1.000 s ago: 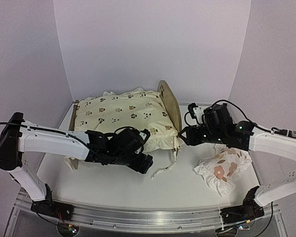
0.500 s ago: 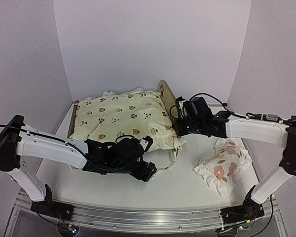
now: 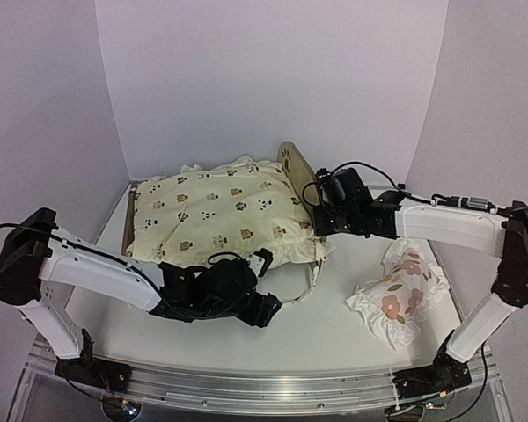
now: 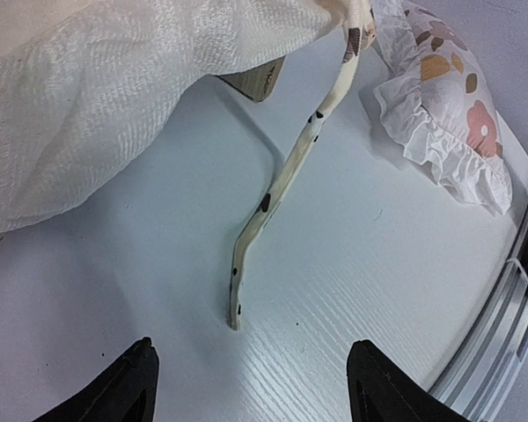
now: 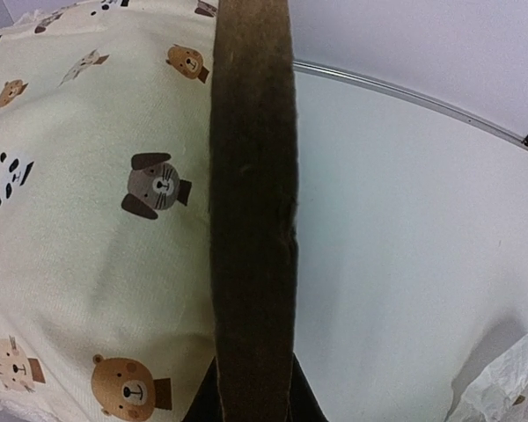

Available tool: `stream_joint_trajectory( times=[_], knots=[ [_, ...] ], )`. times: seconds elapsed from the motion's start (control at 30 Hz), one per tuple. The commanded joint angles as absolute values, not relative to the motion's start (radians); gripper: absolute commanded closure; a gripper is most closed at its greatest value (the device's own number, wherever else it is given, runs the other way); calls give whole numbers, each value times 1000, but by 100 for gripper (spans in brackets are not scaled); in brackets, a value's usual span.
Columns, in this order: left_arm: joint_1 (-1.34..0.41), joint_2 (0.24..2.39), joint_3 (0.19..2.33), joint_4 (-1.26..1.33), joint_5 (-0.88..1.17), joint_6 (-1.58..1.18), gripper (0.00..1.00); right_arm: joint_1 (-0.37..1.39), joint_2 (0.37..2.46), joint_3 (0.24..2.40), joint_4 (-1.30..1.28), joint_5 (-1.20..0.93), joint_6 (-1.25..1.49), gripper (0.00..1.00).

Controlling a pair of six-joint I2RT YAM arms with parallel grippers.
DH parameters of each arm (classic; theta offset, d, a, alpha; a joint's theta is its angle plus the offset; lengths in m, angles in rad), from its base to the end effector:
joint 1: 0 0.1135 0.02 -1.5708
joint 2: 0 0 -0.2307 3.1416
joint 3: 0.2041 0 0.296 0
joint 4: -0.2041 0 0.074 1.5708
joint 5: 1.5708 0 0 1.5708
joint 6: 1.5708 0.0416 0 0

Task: Set up the pet bed

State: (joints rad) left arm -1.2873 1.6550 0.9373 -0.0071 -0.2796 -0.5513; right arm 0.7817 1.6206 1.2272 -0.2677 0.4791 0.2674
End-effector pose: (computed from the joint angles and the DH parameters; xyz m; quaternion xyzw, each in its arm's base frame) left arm 0.1180 -0.3641 0.1224 0.2715 0.8631 -0.2462 0.3475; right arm 0.3043 0.2750 0.2201 -0.1211 0.8705 0.0293 0.4761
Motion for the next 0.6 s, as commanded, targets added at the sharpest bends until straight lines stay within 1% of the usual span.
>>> stream_joint_trajectory(
  times=[0.0,0.17,0.33,0.47,0.57],
  knots=[
    [-1309,1712,919,176,-374,-523,27,840,1629,1378,-274,540,222,100],
    [-1330,1764,854,406,-442,-417,24,872,1672,1466,-339,594,217,100],
    [-1342,1778,656,845,-465,-302,22,892,1687,1524,-383,659,224,100],
    [-1341,1821,619,1000,-469,-224,19,895,1699,1566,-434,691,243,100],
    [-1342,1903,564,1236,-481,-120,18,896,1704,1582,-457,694,264,100]
  ],
)
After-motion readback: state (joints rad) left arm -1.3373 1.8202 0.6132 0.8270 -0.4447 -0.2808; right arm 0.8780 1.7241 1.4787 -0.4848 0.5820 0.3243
